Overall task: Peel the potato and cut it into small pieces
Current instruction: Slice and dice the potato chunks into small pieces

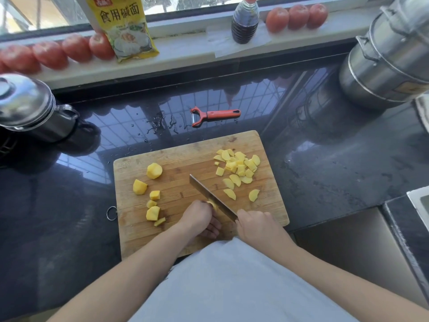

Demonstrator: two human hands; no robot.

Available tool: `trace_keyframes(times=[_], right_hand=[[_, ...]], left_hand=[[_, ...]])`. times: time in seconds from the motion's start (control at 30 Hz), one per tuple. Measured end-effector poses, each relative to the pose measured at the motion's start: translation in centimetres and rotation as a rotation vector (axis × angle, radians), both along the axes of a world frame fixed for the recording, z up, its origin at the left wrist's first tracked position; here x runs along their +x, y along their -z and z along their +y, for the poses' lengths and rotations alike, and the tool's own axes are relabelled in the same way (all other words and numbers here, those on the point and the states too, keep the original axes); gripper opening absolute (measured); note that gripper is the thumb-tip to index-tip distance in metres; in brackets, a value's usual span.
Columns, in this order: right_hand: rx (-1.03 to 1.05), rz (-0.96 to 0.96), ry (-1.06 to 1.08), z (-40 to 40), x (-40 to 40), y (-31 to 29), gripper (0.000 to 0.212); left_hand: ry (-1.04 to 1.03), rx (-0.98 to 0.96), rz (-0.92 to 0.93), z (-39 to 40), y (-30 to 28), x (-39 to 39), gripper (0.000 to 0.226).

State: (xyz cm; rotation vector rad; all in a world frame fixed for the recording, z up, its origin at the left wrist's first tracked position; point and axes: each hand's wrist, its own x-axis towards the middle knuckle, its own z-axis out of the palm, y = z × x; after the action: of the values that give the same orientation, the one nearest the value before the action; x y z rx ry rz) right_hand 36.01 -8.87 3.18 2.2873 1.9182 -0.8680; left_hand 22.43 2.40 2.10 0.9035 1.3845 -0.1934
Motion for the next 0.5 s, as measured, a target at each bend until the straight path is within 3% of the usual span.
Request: trace_keyframes(times=[0.27,0.5], right_hand=[[-0.121,-0.017,-0.030,-0.1,-0.5,-2.1,0.015],[-0.076,-0.025,0.036,2.2,-1.9,-0.5,0.011]], left_hand=[[-0.003,0.006,0.009,-0.1,0.7,0.1,0.027],[0.015,0.016,0.020,-0.2,1.0,0.1,0.026]])
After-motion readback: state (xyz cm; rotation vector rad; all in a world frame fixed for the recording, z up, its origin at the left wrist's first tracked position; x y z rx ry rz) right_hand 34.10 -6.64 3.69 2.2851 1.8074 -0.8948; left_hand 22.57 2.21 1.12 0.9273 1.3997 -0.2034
